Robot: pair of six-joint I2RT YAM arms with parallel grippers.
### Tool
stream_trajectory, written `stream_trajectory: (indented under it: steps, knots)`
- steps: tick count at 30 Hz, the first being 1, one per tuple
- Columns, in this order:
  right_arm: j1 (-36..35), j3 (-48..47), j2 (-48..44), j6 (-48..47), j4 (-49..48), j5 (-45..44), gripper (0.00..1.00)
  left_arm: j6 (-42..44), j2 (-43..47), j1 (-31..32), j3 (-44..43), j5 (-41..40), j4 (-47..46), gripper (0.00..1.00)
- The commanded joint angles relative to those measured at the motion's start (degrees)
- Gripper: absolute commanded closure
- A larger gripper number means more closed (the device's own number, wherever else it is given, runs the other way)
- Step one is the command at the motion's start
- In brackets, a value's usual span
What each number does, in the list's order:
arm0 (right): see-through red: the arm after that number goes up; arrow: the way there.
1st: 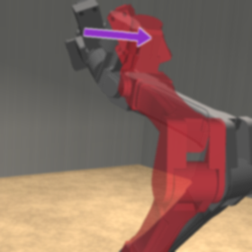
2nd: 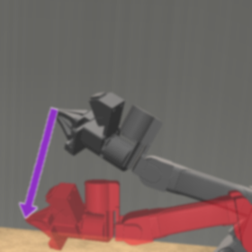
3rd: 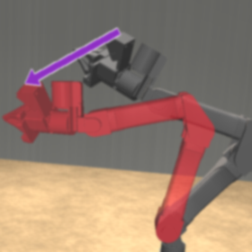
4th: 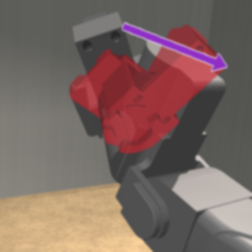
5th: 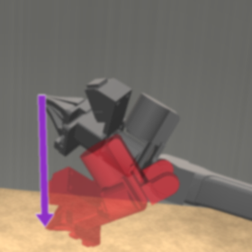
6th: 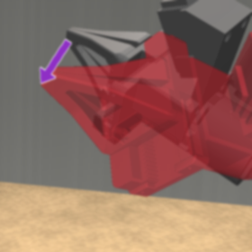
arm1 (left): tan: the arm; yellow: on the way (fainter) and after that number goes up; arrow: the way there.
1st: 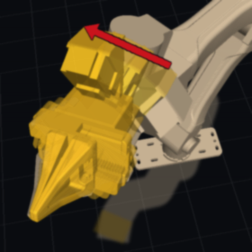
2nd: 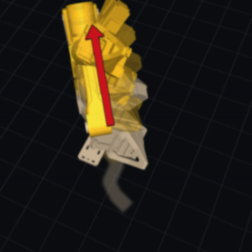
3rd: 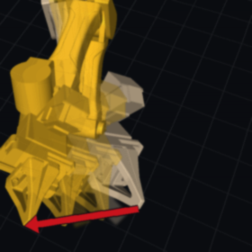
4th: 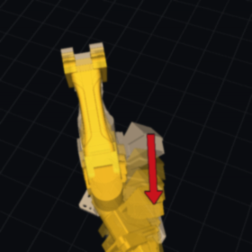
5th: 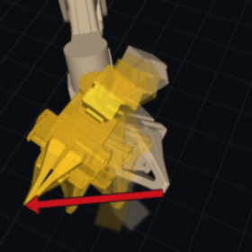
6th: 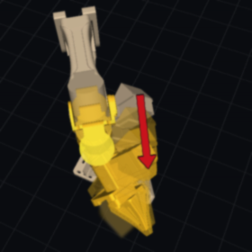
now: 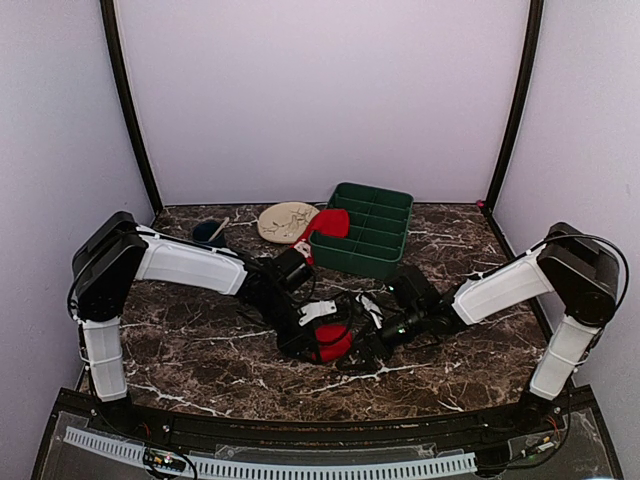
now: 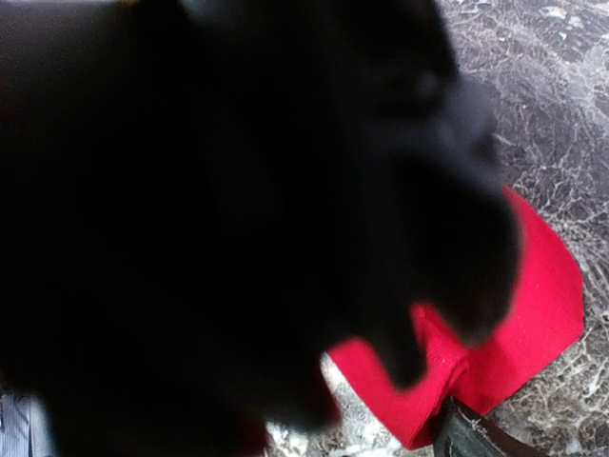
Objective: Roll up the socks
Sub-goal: Roll the sock at the center of the board.
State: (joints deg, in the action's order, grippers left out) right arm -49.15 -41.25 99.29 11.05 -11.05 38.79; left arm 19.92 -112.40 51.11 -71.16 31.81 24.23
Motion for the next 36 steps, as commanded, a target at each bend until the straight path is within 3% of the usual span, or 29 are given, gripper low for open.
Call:
stream_trajectory:
  steps: [1, 17, 36]
  knots:
    - [-1.1, 1.0, 2.7, 0.9, 6.5, -0.7, 0.0, 1.1, -0.6, 1.1, -1.7, 0.2, -0.7, 0.63]
    - [-0.9, 2.2, 1.4, 2.8, 5.0, -2.2, 0.0, 2.5, -0.7, 1.1, 0.4, -0.1, -1.5, 0.91]
    - [-0.6, 2.9, 0.6, 2.1, 7.9, -4.3, 0.0, 1.5, 1.8, -0.5, 3.5, -0.1, -5.4, 1.0]
